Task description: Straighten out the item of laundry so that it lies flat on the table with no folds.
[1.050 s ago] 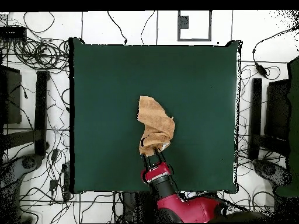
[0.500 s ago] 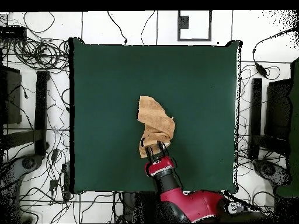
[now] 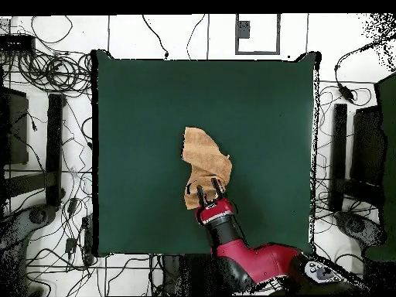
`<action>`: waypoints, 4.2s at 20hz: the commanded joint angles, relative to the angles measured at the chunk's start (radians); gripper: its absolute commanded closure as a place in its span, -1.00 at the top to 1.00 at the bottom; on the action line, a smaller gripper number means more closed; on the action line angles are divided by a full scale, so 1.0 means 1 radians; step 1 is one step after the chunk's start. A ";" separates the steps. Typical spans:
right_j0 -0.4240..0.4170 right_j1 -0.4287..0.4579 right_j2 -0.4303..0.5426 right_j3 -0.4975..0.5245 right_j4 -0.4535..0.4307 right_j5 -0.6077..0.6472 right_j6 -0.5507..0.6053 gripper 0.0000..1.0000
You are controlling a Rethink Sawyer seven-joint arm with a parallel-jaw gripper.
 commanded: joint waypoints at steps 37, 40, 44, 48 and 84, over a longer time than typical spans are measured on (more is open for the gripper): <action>0.121 -0.002 -0.025 -0.120 0.398 0.369 0.319 1.00; 0.121 0.001 -0.020 -0.130 0.397 0.430 0.321 1.00; 0.087 0.013 0.027 -0.148 0.378 0.535 0.329 1.00; 0.040 0.055 0.097 -0.187 0.364 0.650 0.331 1.00; 0.065 -0.123 0.109 -0.252 0.509 1.032 0.248 1.00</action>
